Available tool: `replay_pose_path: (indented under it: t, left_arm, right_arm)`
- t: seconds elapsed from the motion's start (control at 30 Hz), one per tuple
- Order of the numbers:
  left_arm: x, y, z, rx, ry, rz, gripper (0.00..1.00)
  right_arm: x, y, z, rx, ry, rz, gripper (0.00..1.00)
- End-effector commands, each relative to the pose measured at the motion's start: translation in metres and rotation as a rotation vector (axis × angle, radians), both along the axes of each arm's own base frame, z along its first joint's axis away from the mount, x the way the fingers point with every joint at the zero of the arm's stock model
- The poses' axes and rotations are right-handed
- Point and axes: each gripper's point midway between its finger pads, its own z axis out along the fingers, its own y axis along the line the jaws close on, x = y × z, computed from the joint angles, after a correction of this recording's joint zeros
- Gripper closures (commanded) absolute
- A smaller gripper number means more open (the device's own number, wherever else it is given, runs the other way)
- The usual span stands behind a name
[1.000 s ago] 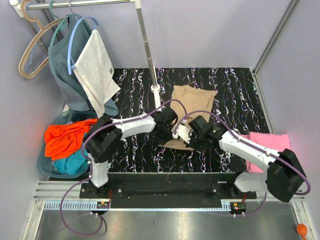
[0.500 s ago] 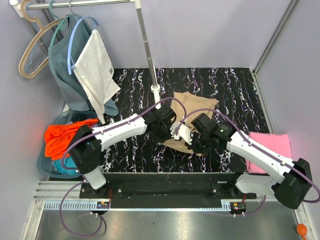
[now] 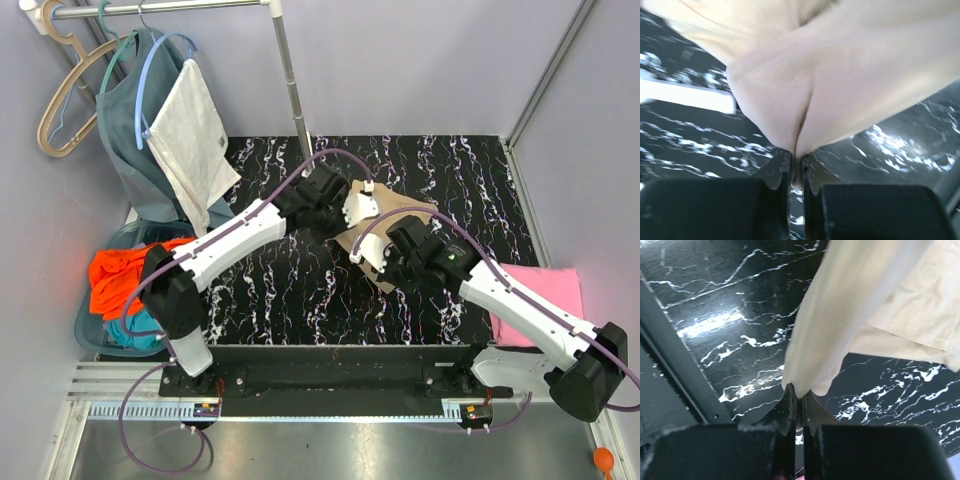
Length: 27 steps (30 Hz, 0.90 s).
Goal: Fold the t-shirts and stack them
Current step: Fold the tshirt
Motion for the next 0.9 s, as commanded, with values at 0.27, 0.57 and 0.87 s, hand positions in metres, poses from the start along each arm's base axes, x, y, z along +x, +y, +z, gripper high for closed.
replay_pose_path:
  t: [0.27,0.57,0.87]
  left_arm:
    - [0.075,-0.025,0.005,-0.025,-0.095,0.016,1.00]
    - [0.110,-0.029,0.002,-0.021,-0.122,0.048,1.00]
    - [0.106,-0.024,-0.001,-0.015,-0.110,0.044,1.00]
  right_arm:
    - [0.060,-0.034,-0.007,-0.030,-0.059,-0.088,1.00]
    - [0.095,-0.039,-0.001,-0.046,-0.087,-0.097,1.00]
    - [0.098,-0.041,-0.001,-0.032,-0.069,-0.110,1.00]
